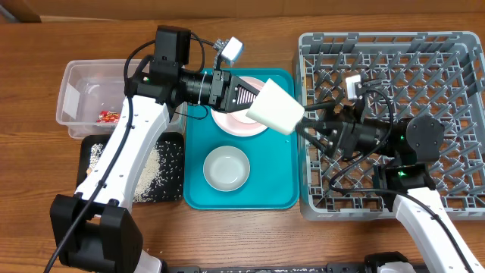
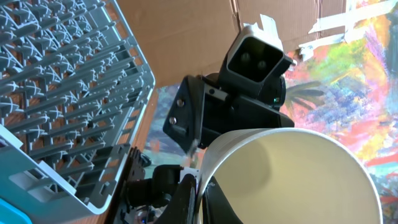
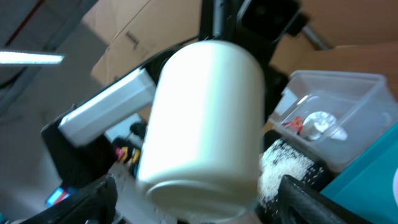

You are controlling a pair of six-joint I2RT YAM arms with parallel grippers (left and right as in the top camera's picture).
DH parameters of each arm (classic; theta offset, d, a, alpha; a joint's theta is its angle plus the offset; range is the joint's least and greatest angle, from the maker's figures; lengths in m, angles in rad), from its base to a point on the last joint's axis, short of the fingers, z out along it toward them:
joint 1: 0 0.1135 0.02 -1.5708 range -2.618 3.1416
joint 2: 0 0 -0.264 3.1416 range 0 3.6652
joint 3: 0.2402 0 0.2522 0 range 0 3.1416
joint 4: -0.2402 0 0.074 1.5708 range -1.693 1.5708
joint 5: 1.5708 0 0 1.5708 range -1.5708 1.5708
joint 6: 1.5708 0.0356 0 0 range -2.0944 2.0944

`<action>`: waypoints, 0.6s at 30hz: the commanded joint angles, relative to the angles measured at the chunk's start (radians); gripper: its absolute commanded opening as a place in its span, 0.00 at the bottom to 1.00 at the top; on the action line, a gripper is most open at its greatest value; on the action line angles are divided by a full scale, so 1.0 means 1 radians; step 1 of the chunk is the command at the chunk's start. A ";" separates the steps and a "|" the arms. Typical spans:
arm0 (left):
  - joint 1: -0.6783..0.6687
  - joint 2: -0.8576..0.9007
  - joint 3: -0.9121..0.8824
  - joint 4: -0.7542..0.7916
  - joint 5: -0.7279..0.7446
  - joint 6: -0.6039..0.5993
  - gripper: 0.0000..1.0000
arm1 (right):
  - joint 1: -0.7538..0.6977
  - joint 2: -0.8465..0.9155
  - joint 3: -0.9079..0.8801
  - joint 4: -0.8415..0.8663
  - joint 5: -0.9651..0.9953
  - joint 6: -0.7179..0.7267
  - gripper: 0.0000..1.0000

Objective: Sort waste into correct bins and load items into the dishwasher
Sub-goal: 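Grasp the held white cup with the right gripper, release the left gripper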

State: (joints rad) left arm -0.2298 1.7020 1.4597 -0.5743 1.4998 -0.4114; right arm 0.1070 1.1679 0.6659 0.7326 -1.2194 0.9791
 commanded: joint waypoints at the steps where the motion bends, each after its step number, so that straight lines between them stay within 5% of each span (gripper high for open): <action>1: -0.006 -0.007 0.018 0.010 0.021 0.007 0.04 | -0.007 -0.006 0.006 0.022 -0.093 0.048 0.86; 18: -0.046 -0.007 0.018 0.029 0.019 0.023 0.04 | 0.012 0.035 0.006 0.040 -0.004 0.039 0.87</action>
State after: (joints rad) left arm -0.2630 1.7020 1.4597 -0.5606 1.5002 -0.4110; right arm 0.1123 1.1774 0.6659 0.7673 -1.2457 1.0172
